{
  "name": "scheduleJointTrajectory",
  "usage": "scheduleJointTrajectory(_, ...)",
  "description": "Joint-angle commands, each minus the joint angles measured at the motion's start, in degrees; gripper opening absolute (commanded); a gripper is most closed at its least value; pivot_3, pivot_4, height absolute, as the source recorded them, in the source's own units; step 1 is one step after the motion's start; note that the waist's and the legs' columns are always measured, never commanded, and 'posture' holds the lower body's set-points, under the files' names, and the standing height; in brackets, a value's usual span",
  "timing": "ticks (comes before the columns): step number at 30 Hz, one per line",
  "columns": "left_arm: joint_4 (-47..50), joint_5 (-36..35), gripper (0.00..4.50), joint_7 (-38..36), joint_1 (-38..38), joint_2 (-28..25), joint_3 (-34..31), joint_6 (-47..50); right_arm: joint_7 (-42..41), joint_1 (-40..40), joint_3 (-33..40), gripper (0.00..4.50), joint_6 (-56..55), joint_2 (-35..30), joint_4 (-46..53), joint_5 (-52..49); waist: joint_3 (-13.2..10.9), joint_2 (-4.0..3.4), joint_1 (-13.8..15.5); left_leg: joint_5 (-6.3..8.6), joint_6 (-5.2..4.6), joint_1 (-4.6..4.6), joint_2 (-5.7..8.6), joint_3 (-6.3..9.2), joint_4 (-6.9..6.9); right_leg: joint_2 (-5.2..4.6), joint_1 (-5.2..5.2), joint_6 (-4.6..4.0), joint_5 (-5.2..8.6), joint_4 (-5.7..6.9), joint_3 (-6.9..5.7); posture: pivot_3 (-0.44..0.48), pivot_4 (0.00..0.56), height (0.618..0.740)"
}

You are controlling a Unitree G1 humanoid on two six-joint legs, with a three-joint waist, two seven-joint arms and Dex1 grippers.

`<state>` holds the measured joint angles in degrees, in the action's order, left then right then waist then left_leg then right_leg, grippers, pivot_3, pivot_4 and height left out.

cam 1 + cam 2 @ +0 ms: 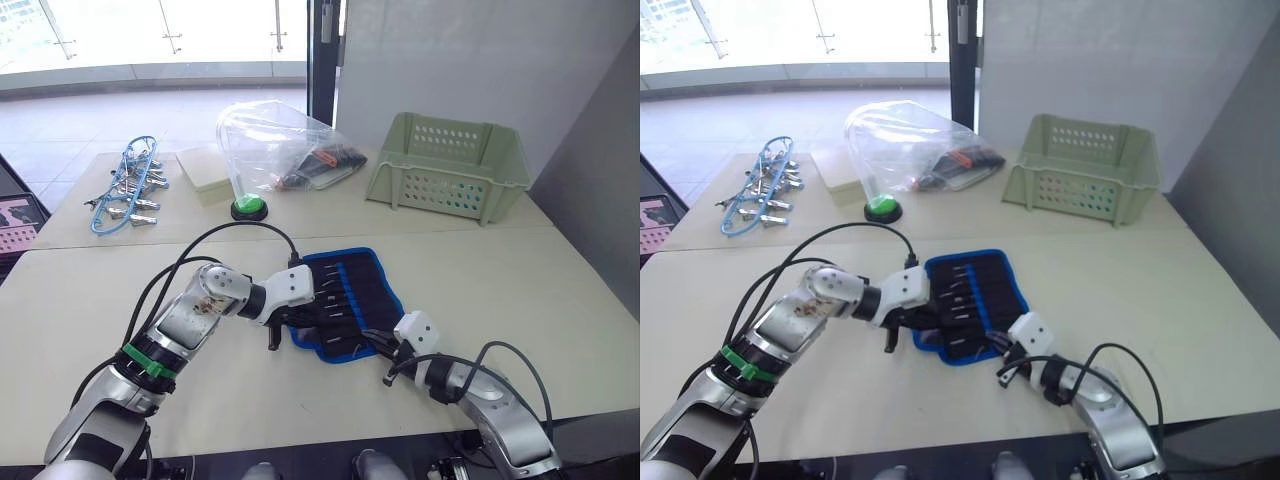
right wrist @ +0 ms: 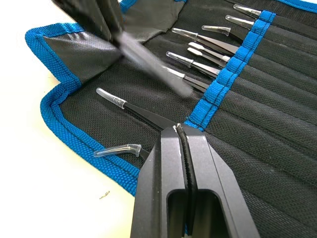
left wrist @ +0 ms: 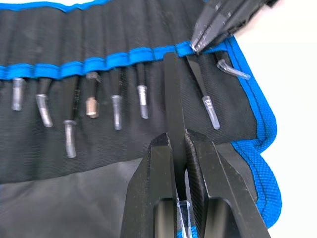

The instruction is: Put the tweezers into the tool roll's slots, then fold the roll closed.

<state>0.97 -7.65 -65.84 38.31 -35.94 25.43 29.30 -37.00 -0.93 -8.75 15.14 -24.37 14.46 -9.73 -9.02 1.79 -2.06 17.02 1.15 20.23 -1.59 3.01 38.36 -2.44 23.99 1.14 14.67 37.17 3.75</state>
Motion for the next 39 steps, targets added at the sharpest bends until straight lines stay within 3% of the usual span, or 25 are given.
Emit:
scheduleJointTrajectory(1, 1.1, 1.5, 0.03, -0.7, 1.2, 0.8, 1.4, 0.9, 0.4, 1.3, -1.1, 0.0, 1.4, -0.7, -2.4, 1.7, 0.0, 0.0, 0.0, 0.0, 0.0, 0.0, 0.0, 0.0, 0.02, 0.0, -0.02, 0.0, 0.0, 0.0, 0.0, 0.0, 0.15, 0.74)
scheduleJointTrajectory(19, -2.5, 5.0, 0.03, 0.1, 4.4, 3.1, 2.2, 4.0, 0.4, 0.7, -1.7, 0.0, 1.3, -0.7, -3.1, 1.4, 0.0, 0.0, 0.1, 0.07, -0.12, -0.03, 0.01, 0.05, 0.49, 0.01, -0.29, 0.11, -0.07, 0.06, 0.0, 0.0, 0.15, 0.74)
scheduleJointTrajectory(32, -6.2, 7.2, 0.03, 2.5, 6.1, 10.0, 3.3, 2.0, 0.4, 0.5, -2.4, 0.0, 1.2, -0.8, -3.5, 1.8, 0.0, 0.0, 0.2, 0.07, -0.12, -0.29, 0.04, 0.08, 0.52, 0.01, -0.62, 0.14, -0.08, 0.02, 0.0, 0.0, 0.15, 0.74)
scheduleJointTrajectory(39, -18.3, 10.8, 0.03, 4.9, 11.0, 18.8, 5.7, -4.3, 0.0, -0.2, -3.0, 0.0, 0.9, -0.8, -4.3, 1.8, 0.0, 0.0, 1.4, 0.07, -0.12, -0.45, 0.21, 0.15, 0.56, -0.02, -0.91, 0.21, -0.09, -0.07, 0.09, 0.0, 0.15, 0.74)
